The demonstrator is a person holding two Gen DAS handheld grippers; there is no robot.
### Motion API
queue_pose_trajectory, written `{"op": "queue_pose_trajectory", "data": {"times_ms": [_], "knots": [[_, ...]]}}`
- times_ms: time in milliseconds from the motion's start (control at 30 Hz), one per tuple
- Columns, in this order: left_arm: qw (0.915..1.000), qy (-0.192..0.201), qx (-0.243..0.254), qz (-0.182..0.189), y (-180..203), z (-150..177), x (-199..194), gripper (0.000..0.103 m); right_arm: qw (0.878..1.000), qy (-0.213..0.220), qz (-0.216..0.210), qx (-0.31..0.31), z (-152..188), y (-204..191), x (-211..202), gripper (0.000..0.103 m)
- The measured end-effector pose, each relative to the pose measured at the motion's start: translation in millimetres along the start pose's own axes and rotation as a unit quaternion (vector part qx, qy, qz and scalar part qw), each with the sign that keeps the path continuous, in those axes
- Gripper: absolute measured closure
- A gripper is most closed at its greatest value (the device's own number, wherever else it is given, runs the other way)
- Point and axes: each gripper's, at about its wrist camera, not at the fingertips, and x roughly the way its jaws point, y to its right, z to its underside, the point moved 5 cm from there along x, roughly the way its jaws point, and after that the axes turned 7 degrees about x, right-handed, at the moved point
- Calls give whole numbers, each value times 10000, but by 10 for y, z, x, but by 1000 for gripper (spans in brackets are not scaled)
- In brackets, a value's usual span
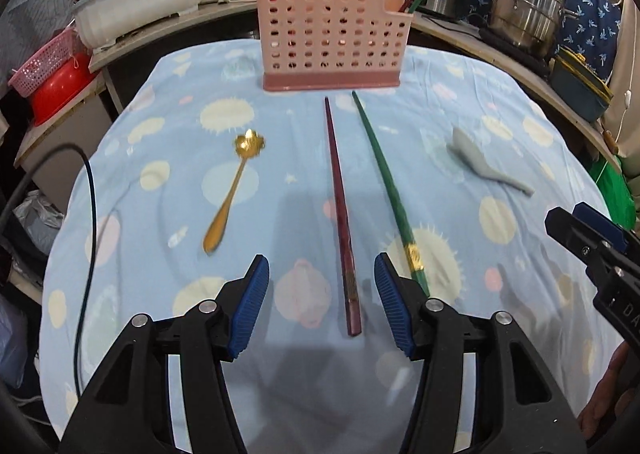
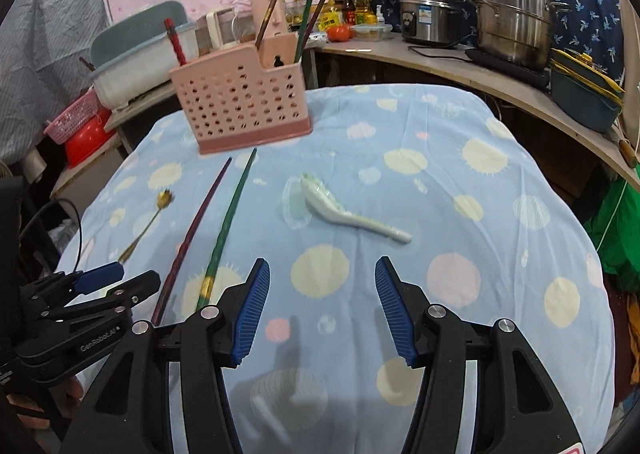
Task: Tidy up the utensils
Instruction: 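Close the left tool on the dark red chopstick while the right tool closes on the green chopstick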
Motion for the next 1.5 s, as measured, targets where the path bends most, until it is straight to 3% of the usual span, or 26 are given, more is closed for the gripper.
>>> {"op": "queue_pose_trajectory", "data": {"times_ms": [100,300,467,800,1067,1200,1500], "knots": [[10000,-22,-11,24,17,56,60,53,9999,-95,-55,-73,93,-72,33,49],[10000,-76,32,35,35,100,173,66,9993,-240,-137,-248,185,-240,124,49],[9997,-79,146,172,71,64,191,95,9986,-357,-160,-363,227,-356,237,52],[9995,-45,4,318,-29,34,108,96,9950,-657,-430,-612,255,-723,450,69],[9994,-38,-129,309,-152,35,60,96,9924,-884,-468,-719,323,-873,593,73],[9994,-48,-177,291,-182,39,51,96,9917,-915,-455,-778,325,-886,607,93],[9986,277,-223,380,-205,-109,-276,96,9950,-647,-512,-565,142,-737,347,96]]}}
